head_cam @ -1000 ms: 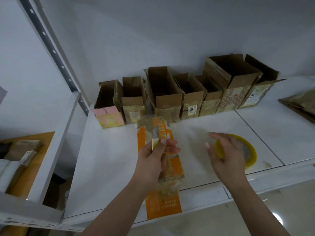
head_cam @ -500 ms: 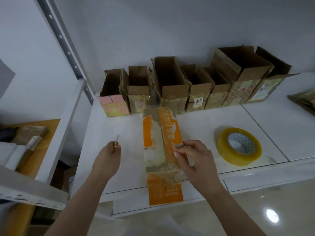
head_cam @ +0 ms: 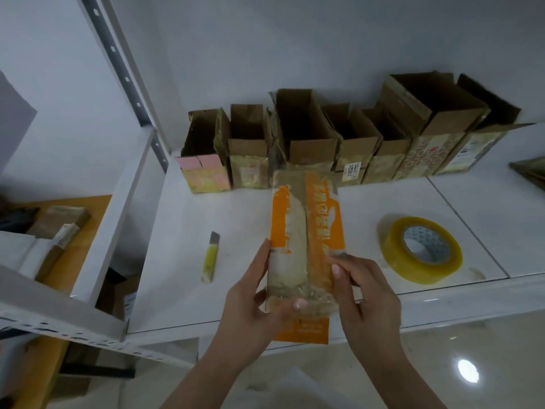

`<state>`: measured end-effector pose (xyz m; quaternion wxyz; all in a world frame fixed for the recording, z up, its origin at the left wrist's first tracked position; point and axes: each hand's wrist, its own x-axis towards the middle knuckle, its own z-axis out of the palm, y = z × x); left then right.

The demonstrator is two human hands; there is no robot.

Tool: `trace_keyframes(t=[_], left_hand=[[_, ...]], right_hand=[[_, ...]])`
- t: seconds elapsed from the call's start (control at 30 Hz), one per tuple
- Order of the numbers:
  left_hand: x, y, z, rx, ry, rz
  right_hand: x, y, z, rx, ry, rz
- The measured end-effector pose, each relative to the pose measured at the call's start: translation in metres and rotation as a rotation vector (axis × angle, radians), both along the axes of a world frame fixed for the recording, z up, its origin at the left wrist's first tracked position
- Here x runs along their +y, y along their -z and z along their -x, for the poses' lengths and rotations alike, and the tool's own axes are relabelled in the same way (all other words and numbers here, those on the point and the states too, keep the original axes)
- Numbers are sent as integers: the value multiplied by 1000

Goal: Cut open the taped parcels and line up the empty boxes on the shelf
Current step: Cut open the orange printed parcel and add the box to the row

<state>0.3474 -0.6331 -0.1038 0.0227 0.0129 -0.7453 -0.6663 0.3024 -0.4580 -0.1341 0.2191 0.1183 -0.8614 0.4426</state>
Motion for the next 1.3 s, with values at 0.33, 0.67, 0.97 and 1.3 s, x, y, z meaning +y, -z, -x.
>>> trace_keyframes(t=[0.33, 0.67, 0.97, 1.3], left_hand=[[-2, 16, 29, -4, 59, 129], [-21, 36, 30, -7, 139, 120], [-14, 47, 18, 120, 52, 360], [-47, 54, 32, 101, 200, 146]], right_hand=[[16, 15, -5, -136, -77, -36], [13, 19, -9, -124, -85, -76], [12, 15, -11, -221, -44, -85], [13, 14, -10, -232, -76, -43]])
